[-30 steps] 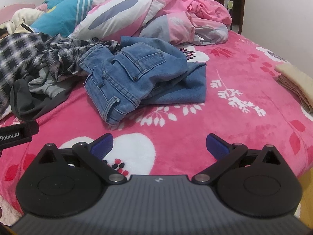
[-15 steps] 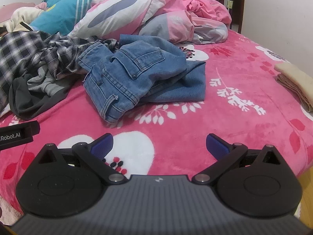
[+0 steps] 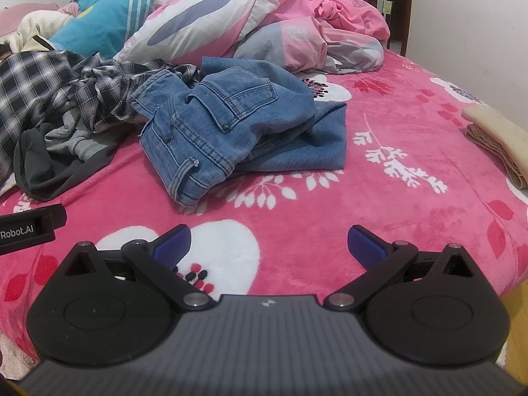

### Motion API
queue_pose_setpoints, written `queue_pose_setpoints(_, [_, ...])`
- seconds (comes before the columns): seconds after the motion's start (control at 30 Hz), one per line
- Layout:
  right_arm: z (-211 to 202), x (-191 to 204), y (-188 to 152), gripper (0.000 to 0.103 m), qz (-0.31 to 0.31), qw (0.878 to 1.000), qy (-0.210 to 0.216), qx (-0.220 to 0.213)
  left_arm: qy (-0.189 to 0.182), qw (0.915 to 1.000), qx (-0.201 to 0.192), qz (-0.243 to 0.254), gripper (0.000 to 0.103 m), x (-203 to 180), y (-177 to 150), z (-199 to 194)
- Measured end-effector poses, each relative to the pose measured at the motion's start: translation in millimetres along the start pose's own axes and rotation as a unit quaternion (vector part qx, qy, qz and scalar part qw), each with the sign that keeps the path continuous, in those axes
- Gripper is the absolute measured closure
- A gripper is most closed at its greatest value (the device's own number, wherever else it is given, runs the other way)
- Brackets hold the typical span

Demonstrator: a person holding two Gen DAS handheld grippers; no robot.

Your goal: Fold clothes

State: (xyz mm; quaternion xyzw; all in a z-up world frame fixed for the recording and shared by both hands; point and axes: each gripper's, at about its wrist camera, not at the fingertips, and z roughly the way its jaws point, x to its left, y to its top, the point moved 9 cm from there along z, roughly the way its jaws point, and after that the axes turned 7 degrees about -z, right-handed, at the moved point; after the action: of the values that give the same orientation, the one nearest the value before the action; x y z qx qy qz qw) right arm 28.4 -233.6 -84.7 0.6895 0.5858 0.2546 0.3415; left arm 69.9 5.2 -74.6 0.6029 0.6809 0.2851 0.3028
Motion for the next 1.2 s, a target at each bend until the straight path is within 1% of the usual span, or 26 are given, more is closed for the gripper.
queue_pose_setpoints(0.4, [0.2,0.2,-0.4,0.001,0.001,1.0,-0.001,-0.001,-0.001,1.0,-0.003,0.003,0.0,0.4,0.2,0.2])
queue_pose_setpoints(0.6, [1.2,-2.4,-1.3,0.001,0.001,1.0,0.005,-0.009,-0.014,0.9999,-0.005,-0.008,0.0,-0.9,-0.4,4.4])
queue_pose_setpoints(0.8, [7.6,-6.4,-1.0,0.001,0.006,0.999,0.026,-0.028,-0.032,0.9993,-0.017,-0.008,0.0,-5.0,-1.7,8.6])
queue_pose_setpoints(0.9, [8.4,-7.9,0.5,0.001,0.007,0.998,0.035,-0.047,-0.05,0.9984,-0.023,-0.012,0.0,-7.6,-1.0,11.8])
queue_pose_setpoints(1.0, [8.1,-9.1,3.2,0.001,0.007,0.996,0.046,-0.07,-0.076,0.9964,-0.028,-0.024,0.0,-9.8,0.4,14.5])
queue_pose_setpoints(1.2, [9.0,-10.4,13.5,0.001,0.006,0.992,0.076,-0.101,-0.135,0.9889,-0.019,-0.058,0.0,-12.9,2.4,26.3])
